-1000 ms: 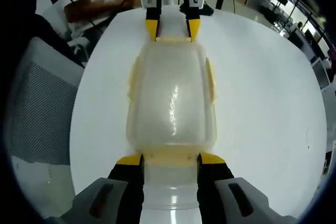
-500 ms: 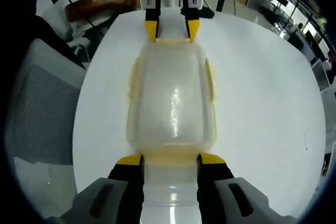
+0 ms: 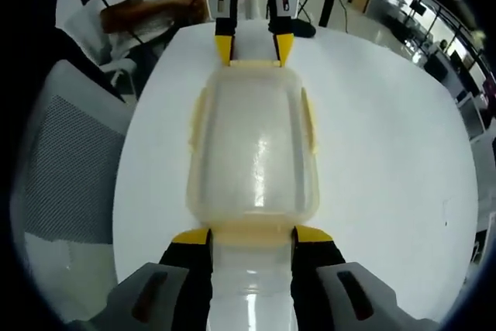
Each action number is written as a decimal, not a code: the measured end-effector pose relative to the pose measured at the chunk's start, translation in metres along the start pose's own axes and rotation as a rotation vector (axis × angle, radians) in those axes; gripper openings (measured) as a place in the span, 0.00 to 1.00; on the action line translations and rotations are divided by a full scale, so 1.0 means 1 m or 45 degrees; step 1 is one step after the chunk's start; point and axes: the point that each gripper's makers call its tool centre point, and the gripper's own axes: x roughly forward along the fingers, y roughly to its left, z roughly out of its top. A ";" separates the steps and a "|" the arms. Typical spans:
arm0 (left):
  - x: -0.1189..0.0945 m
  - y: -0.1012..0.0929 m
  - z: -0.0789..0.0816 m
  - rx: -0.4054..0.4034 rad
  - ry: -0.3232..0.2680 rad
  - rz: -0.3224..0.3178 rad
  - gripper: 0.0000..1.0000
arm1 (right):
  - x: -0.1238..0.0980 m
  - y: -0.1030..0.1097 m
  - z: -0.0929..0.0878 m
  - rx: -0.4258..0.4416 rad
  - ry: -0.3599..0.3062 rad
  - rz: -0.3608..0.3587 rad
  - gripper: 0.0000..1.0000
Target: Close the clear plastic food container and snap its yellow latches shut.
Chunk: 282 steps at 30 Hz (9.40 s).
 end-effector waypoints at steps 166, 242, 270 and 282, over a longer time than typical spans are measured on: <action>0.068 -0.013 0.229 -0.059 -0.038 0.020 0.37 | -0.115 0.010 -0.209 -0.021 0.051 0.006 0.38; 0.053 -0.006 0.233 -0.753 -0.200 -0.004 0.34 | -0.134 -0.001 -0.200 0.783 -0.240 -0.061 0.38; 0.066 -0.010 0.230 -1.275 -0.289 0.022 0.29 | -0.122 0.008 -0.200 1.078 -0.390 -0.036 0.34; 0.069 -0.013 0.233 -1.356 -0.332 -0.009 0.28 | -0.117 0.012 -0.198 1.109 -0.384 0.004 0.32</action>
